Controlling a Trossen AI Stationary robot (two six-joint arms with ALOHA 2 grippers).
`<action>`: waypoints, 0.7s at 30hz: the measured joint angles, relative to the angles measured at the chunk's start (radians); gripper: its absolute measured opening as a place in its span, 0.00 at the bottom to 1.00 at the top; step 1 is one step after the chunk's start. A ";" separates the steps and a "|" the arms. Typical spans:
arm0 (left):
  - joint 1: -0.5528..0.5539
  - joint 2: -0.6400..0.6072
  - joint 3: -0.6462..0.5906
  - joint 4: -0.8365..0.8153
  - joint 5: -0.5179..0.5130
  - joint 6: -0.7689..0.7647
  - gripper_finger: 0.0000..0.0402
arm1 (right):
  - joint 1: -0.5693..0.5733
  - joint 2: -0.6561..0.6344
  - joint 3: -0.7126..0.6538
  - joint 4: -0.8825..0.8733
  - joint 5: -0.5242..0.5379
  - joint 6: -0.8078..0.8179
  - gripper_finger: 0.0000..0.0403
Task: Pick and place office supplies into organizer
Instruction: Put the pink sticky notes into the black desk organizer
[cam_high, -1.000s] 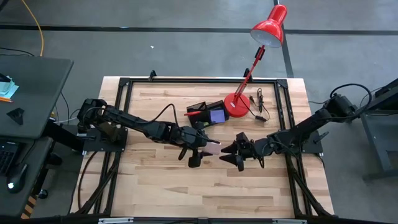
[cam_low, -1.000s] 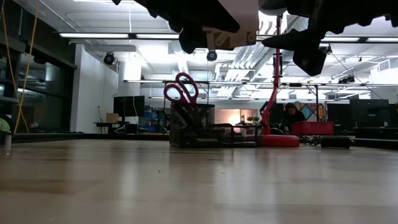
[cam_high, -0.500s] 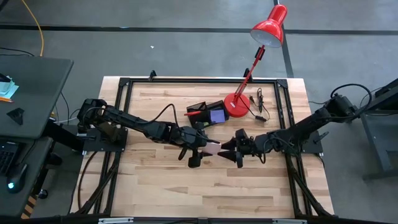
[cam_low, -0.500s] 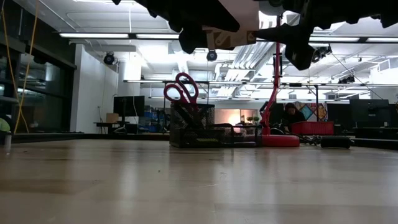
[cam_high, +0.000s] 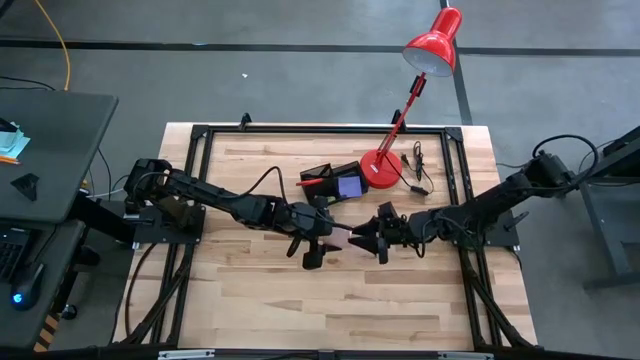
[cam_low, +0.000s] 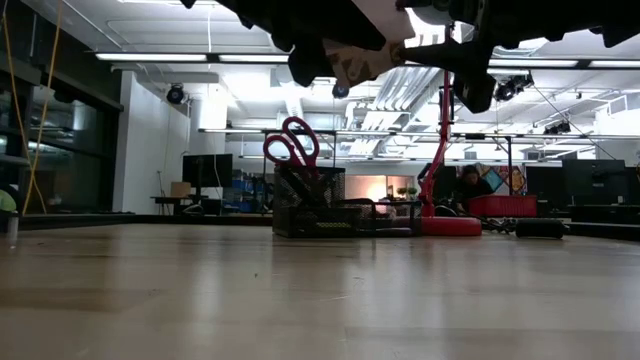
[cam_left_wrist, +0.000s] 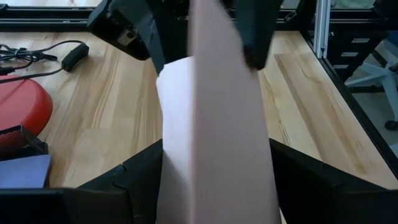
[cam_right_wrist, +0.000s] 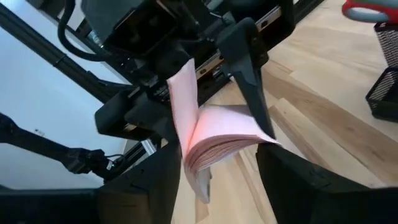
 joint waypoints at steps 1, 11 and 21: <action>0.000 0.000 0.000 0.000 0.000 0.000 0.61 | -0.004 0.000 0.000 0.000 -0.002 -0.001 0.49; 0.001 0.000 0.000 0.001 -0.003 0.002 0.61 | -0.008 0.000 0.000 -0.071 -0.042 -0.001 0.04; -0.001 0.000 0.000 -0.100 -0.187 0.002 0.61 | -0.008 0.000 0.001 -0.198 0.025 -0.005 0.01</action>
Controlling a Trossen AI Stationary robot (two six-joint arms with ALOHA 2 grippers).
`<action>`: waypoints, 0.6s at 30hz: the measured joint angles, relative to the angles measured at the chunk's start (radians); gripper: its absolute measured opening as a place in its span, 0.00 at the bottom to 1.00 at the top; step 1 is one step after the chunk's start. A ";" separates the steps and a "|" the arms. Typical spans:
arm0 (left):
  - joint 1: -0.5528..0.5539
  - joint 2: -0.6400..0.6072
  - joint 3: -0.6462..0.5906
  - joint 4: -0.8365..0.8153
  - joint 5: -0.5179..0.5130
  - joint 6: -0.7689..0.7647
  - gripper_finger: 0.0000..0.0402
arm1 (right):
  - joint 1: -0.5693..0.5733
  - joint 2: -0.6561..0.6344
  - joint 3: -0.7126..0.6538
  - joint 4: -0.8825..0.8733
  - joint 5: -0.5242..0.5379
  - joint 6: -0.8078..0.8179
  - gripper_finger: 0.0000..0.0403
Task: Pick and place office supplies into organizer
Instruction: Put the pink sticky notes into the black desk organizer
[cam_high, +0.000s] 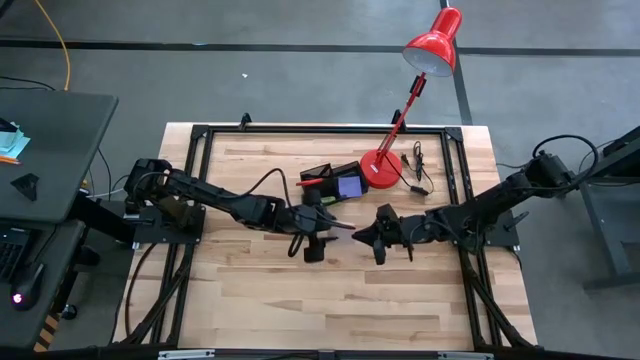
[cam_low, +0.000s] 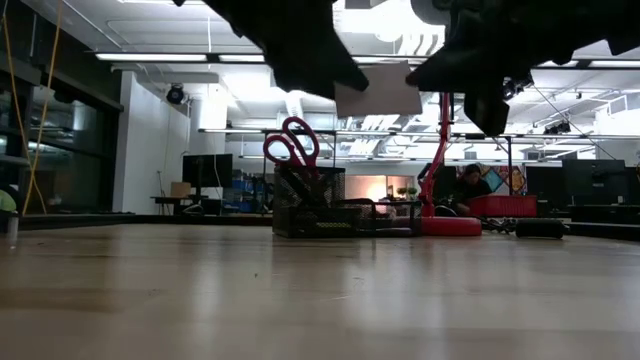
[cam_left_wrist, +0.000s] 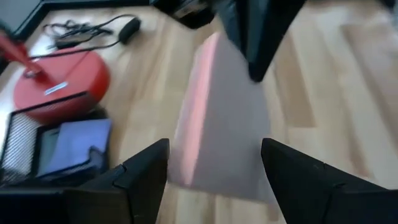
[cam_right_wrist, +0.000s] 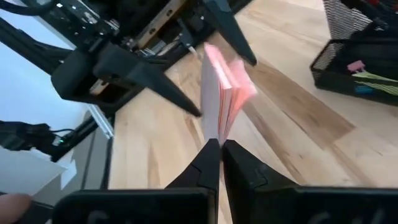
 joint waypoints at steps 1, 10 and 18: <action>0.000 0.000 0.000 -0.010 -0.014 0.000 0.61 | 0.000 0.000 0.000 -0.010 0.003 -0.002 0.00; -0.031 -0.033 0.000 -0.019 -0.020 0.027 0.61 | -0.053 0.000 0.000 -0.097 0.012 -0.015 0.00; -0.088 -0.050 -0.012 0.136 0.156 0.008 0.61 | -0.119 0.001 0.000 -0.145 0.020 -0.053 0.00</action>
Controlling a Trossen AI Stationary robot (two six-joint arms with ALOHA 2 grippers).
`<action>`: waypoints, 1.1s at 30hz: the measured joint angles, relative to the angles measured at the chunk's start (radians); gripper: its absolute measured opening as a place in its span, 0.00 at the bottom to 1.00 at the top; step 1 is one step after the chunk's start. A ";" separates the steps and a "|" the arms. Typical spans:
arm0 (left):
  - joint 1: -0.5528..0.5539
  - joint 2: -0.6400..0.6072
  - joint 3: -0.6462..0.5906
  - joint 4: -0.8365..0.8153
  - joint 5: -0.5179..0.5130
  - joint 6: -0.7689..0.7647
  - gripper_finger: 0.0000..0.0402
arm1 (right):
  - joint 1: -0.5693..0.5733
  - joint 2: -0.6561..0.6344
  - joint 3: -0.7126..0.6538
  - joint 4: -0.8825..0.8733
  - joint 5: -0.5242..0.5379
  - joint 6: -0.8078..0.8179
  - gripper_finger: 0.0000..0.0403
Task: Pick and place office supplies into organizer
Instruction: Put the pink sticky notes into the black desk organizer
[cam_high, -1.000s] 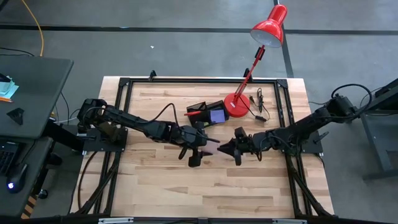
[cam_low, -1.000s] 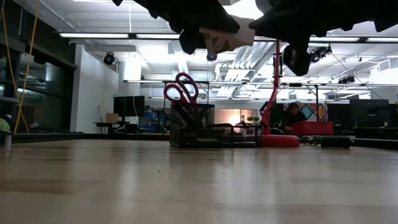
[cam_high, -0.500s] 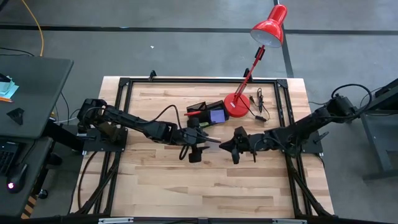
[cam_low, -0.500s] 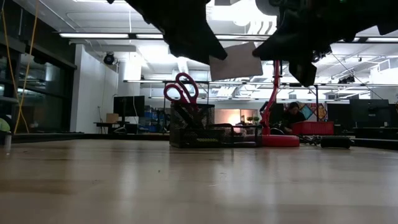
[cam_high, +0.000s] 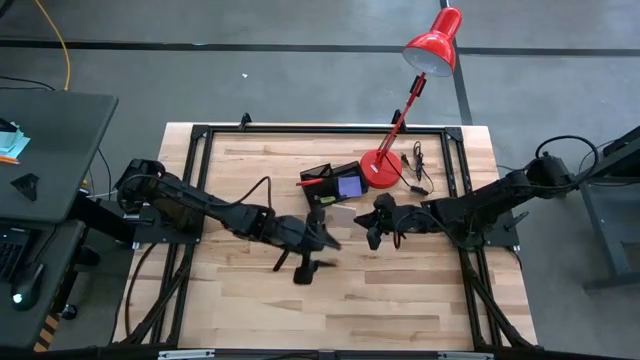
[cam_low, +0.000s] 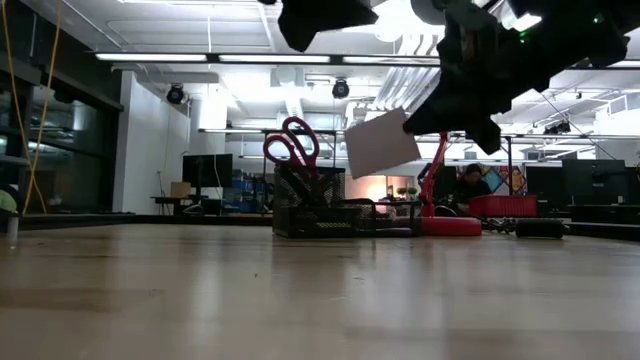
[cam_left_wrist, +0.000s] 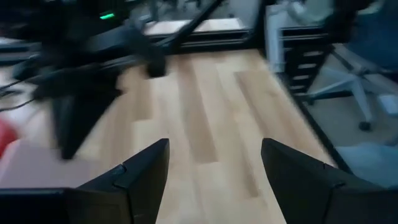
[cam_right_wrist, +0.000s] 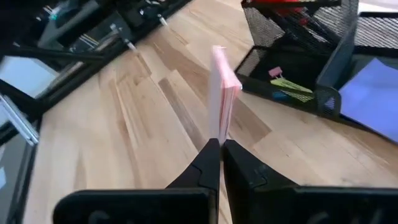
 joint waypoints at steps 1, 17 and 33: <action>-0.008 0.001 -0.009 0.023 0.014 0.011 0.61 | -0.006 0.000 0.000 -0.008 -0.001 -0.005 0.00; -0.023 -0.052 -0.406 0.593 0.058 -0.070 0.61 | -0.168 -0.044 0.000 -0.132 -0.071 -0.081 0.00; -0.023 -0.119 -0.634 0.882 0.116 -0.020 0.61 | -0.525 -0.236 0.000 -0.274 -0.387 -0.135 0.00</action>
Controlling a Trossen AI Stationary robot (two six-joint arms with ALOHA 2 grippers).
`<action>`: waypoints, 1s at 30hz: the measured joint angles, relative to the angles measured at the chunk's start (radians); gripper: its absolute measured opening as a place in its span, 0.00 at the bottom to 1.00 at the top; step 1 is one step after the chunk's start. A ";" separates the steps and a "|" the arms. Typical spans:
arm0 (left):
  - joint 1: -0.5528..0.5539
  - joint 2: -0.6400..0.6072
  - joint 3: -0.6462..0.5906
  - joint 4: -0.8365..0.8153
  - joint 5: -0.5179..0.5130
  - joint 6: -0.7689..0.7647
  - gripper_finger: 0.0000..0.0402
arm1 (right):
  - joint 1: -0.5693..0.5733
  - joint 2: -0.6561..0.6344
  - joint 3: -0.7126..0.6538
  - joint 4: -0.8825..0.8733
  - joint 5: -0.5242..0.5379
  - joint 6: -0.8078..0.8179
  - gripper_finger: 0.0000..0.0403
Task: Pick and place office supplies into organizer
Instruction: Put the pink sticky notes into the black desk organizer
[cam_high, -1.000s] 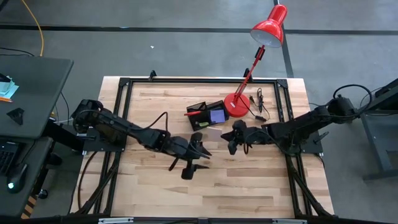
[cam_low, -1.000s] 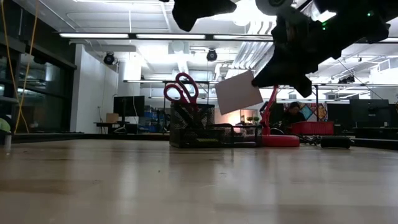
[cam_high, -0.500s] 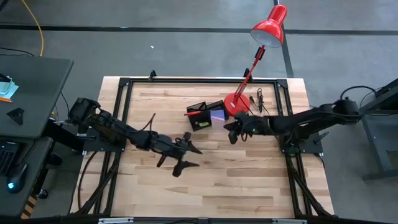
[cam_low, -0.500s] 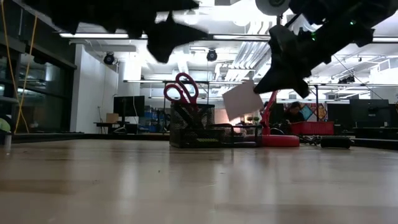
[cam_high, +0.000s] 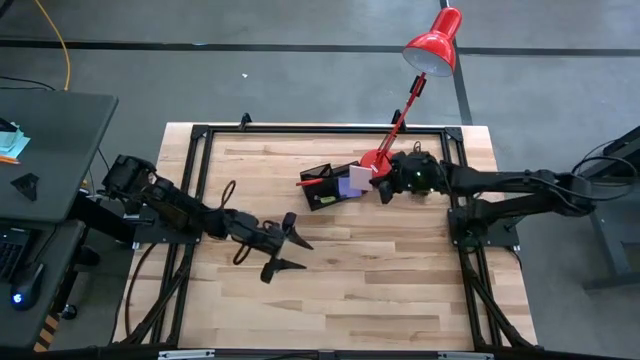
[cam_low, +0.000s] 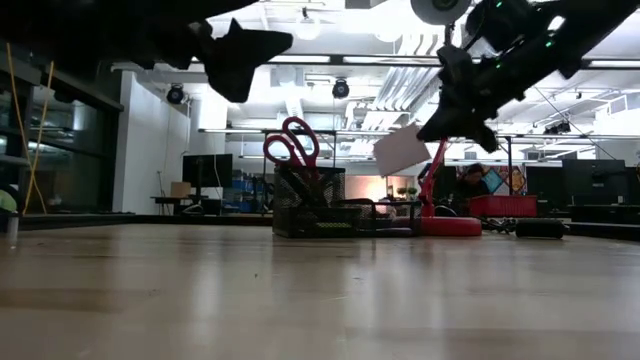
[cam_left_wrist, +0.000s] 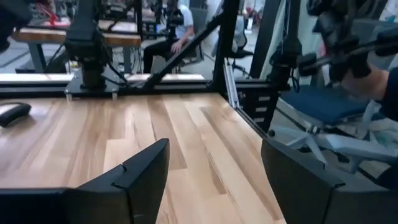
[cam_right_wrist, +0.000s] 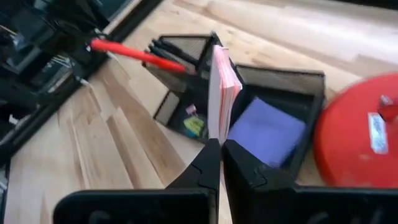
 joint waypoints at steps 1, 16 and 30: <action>0.001 0.000 -0.009 0.019 -0.002 0.000 0.61 | -0.014 0.019 0.000 0.024 -0.018 -0.007 0.00; 0.000 0.000 -0.059 0.091 0.038 0.009 0.61 | -0.197 0.320 0.328 -0.235 -0.237 -0.131 0.00; 0.000 0.001 -0.059 0.075 0.046 -0.016 0.61 | -0.207 0.555 0.458 -0.347 -0.323 -0.120 0.00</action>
